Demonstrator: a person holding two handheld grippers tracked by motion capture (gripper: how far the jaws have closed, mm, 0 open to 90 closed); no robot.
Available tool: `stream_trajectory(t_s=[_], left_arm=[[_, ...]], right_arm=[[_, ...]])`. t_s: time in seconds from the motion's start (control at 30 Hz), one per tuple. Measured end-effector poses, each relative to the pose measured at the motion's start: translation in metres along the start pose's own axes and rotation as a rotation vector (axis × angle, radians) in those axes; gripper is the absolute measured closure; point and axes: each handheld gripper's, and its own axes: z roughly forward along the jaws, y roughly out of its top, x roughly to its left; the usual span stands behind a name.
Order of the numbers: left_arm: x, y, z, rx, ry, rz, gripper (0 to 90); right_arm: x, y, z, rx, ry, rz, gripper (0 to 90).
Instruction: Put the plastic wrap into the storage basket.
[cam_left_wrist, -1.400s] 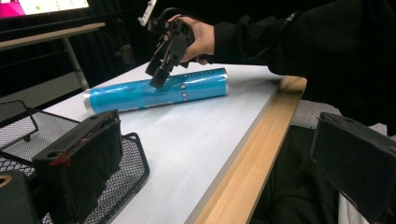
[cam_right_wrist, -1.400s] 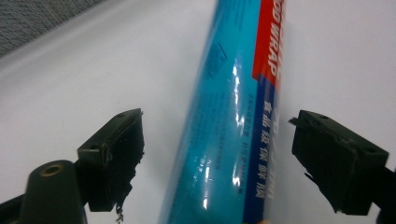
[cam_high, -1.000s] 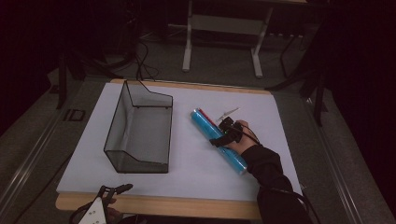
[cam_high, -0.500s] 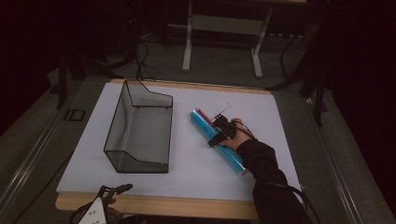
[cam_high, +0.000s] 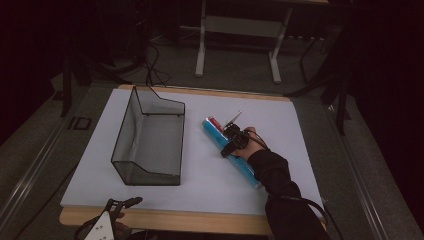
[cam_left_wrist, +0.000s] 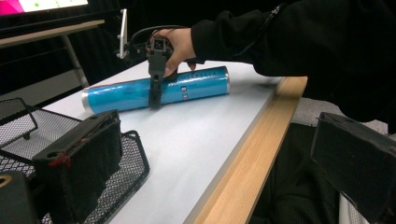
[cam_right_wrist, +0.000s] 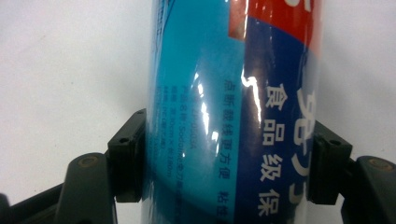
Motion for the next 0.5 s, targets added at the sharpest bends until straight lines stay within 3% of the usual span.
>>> stream_trajectory(t_s=[0.2, 0.5], left_arm=[[0.000, 0.000, 0.000, -0.001, 0.000, -0.002, 2.7], [0.000, 0.000, 0.000, -0.005, 0.003, 0.003, 2.7]], right_arm=[[0.000, -0.001, -0.007, -0.026, 0.003, 0.005, 31.2], [0.002, 0.004, -0.035, -0.126, 0.020, 0.018, 31.5]])
